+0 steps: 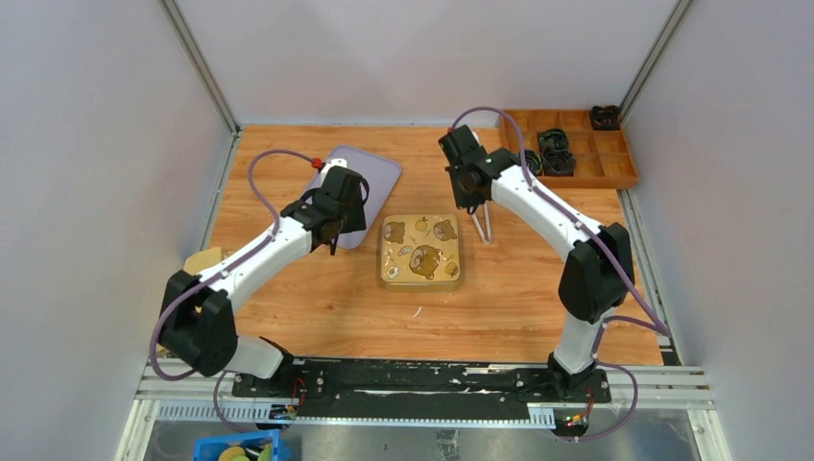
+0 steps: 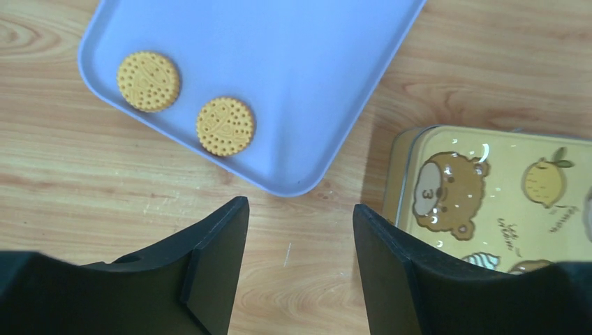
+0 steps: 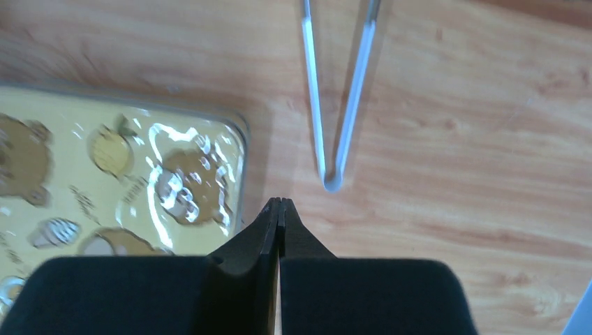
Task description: Pack the cookies
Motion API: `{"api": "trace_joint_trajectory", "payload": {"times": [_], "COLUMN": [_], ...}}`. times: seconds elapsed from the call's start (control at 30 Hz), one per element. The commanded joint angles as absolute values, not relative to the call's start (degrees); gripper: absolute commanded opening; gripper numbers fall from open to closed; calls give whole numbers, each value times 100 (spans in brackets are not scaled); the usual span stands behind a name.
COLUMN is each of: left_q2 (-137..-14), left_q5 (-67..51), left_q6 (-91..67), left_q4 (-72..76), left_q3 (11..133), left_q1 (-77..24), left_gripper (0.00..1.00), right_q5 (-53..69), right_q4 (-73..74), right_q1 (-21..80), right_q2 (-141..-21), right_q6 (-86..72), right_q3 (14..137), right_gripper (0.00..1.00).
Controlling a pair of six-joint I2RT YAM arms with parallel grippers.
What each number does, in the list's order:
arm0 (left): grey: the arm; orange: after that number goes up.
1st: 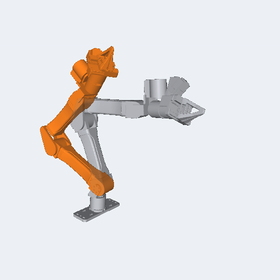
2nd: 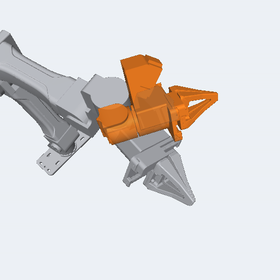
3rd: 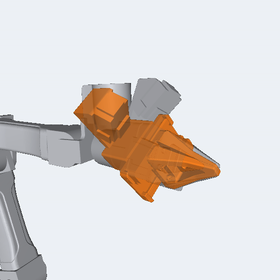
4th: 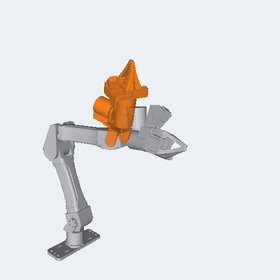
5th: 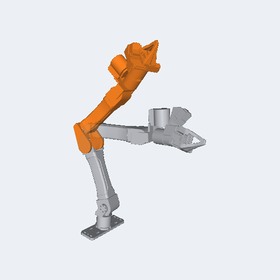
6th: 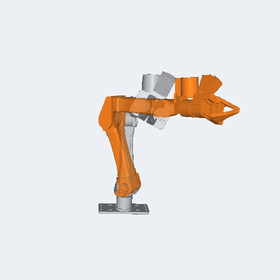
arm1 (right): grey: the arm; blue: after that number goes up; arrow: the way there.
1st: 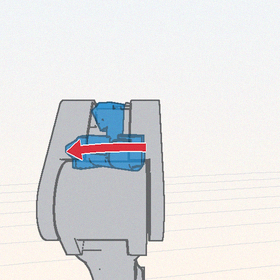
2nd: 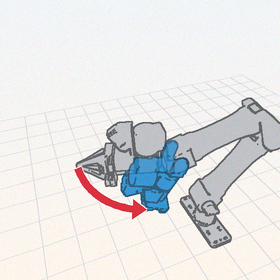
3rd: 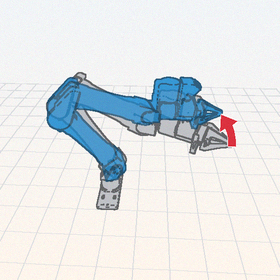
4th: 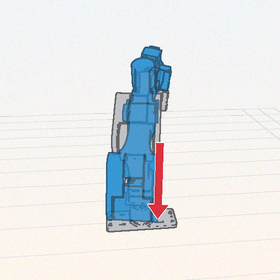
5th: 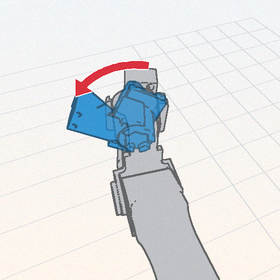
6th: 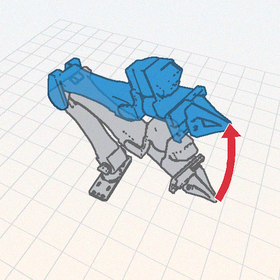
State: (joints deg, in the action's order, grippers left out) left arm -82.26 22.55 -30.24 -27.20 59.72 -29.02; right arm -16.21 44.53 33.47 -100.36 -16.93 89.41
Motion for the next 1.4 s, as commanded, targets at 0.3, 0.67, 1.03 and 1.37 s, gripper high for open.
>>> {"api": "trace_joint_trajectory", "payload": {"times": [0.3,0.67,1.03,1.37], "left_q2": [-7046,-7090,-7217,-7160], "left_q5": [2257,2272,2123,2118], "left_q6": [-2831,-2760,-2748,-2733], "left_q4": [-2901,-2839,-2754,-2808], "left_q3": [5892,5726,5759,5692], "left_q1": [-2927,-2927,-2927,-2927], "left_gripper": [64,65,65,65], "right_q5": [-313,489,1081,1088], "right_q4": [4781,4591,4386,4287], "right_q1": [3340,3335,3401,3458], "right_q2": [-12898,-13686,-13218,-12907], "right_q6": [-1322,-1372,-1384,-1347], "right_q3": [12334,12629,11357,10870], "right_gripper": [0,0,0,0]}}
